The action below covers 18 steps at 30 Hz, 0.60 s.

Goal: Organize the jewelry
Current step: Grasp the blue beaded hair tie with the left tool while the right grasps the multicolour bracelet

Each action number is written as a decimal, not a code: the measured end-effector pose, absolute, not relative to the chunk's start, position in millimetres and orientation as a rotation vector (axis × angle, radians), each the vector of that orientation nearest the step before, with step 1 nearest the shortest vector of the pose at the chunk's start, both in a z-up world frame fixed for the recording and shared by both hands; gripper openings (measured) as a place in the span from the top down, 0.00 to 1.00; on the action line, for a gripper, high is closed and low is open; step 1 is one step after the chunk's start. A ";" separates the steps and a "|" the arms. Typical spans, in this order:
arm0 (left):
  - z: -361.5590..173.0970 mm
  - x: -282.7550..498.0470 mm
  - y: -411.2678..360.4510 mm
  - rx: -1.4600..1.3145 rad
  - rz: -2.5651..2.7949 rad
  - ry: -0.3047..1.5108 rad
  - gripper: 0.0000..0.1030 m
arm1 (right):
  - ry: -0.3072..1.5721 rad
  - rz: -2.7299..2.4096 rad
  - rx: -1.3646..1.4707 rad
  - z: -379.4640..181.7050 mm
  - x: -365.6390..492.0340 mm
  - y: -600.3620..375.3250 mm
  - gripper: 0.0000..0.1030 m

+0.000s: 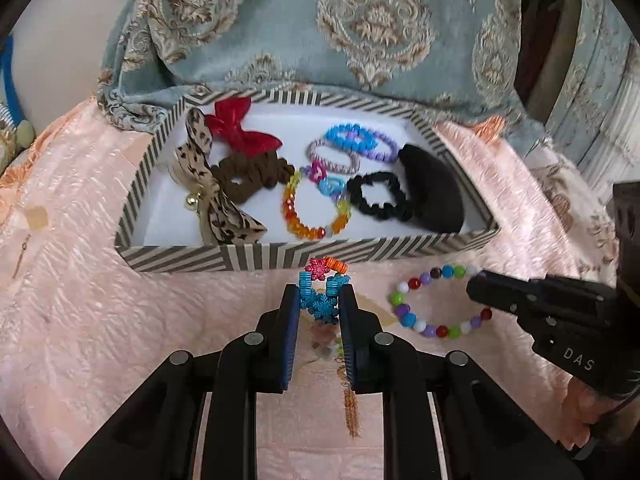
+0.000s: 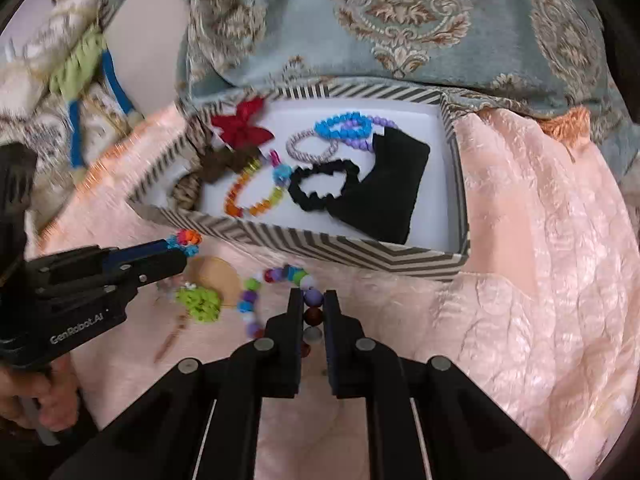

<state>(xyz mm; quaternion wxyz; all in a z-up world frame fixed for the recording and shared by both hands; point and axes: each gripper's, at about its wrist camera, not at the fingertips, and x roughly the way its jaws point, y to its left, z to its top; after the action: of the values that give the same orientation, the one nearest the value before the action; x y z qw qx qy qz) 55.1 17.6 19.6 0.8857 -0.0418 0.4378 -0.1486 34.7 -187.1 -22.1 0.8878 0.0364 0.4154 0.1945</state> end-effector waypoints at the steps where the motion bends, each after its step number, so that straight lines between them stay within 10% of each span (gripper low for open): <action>1: 20.3 54.8 18.0 -0.091 -0.311 0.909 0.98 | 0.863 0.411 0.087 -20.8 33.1 -187.6 0.91; 18: 12.5 56.5 4.9 0.006 -0.243 0.914 0.98 | 0.867 0.396 0.037 -23.7 28.6 -173.0 0.91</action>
<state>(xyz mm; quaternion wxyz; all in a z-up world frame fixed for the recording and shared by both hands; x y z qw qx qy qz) 56.5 4.9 12.5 0.8903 0.0027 0.4401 -0.1170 28.6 -173.0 -23.7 0.8885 0.0177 0.4172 0.1904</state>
